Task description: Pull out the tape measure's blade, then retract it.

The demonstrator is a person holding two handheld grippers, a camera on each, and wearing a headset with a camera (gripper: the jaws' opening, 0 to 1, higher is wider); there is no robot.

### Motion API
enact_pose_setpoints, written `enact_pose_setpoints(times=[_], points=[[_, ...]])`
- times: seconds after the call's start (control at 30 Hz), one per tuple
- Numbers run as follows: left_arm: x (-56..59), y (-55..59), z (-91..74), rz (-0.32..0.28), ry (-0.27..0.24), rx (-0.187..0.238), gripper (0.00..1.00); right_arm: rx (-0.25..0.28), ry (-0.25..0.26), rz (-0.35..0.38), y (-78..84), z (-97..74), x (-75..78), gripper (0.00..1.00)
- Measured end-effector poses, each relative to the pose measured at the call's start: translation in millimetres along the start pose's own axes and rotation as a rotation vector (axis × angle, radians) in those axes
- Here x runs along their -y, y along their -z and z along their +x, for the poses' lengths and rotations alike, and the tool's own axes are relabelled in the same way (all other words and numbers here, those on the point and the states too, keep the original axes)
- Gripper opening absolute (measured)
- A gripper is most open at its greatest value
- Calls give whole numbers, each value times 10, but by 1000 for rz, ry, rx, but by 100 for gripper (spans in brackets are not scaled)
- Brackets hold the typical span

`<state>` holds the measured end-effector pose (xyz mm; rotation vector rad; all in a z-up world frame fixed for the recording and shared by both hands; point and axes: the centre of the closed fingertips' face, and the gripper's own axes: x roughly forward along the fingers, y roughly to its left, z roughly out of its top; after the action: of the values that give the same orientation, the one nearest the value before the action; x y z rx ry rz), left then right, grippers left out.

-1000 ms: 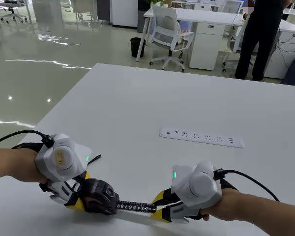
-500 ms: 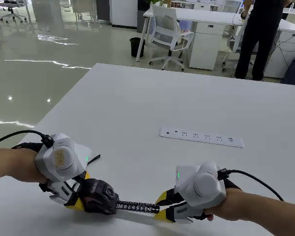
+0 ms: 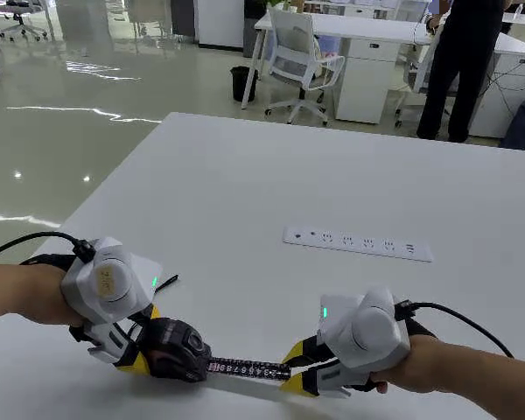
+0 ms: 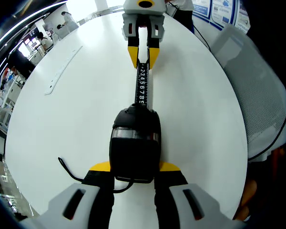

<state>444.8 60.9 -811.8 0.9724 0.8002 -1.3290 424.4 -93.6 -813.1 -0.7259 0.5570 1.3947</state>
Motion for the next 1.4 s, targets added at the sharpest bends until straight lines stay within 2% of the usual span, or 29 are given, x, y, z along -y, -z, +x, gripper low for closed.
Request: enact_pose_setpoints(times=[1.4], points=[[4, -11, 7, 1, 2, -2, 27, -16, -4, -5, 133, -111, -25, 13]])
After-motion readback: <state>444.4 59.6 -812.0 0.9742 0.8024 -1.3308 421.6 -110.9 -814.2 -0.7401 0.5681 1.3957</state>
